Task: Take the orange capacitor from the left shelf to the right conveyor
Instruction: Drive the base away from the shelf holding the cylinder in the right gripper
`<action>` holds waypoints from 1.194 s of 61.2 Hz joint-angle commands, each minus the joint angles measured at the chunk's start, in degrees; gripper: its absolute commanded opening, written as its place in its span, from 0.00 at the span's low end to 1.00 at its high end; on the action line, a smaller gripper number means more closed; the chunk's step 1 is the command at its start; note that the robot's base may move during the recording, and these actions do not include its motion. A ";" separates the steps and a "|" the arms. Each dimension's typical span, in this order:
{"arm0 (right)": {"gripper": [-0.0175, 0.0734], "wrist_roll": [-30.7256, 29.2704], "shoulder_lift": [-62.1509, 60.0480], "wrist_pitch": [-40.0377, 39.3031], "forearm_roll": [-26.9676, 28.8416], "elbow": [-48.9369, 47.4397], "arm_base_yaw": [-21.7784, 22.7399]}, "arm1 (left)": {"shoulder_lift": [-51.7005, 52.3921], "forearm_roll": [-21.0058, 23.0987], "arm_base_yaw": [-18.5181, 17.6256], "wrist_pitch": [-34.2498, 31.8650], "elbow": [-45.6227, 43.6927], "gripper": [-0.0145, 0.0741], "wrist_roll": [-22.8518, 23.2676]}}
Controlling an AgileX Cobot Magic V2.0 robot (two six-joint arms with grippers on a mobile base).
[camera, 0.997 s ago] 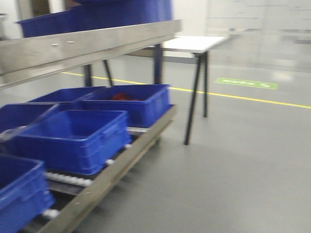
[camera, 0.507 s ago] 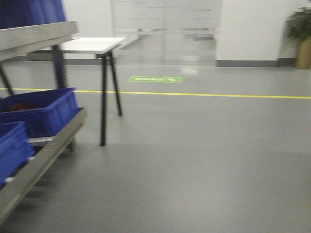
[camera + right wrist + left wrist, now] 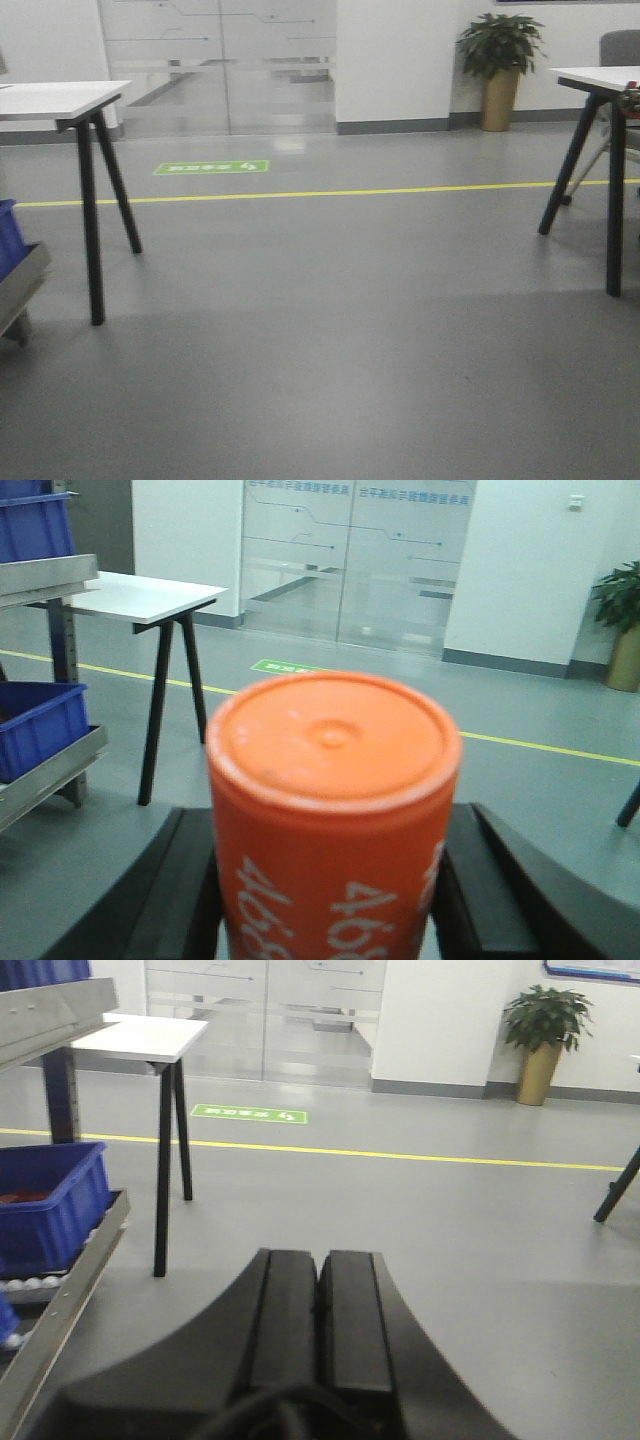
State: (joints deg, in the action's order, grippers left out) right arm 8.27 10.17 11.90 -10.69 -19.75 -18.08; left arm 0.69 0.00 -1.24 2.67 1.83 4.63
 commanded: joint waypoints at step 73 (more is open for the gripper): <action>0.37 -0.14 0.53 -5.07 -0.88 -1.59 0.37 | 0.99 0.00 -0.26 -4.84 -0.31 0.05 -0.03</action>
State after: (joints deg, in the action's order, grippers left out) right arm 8.27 10.17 11.90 -10.69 -19.75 -18.08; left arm 0.69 0.00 -1.24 2.67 1.83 4.63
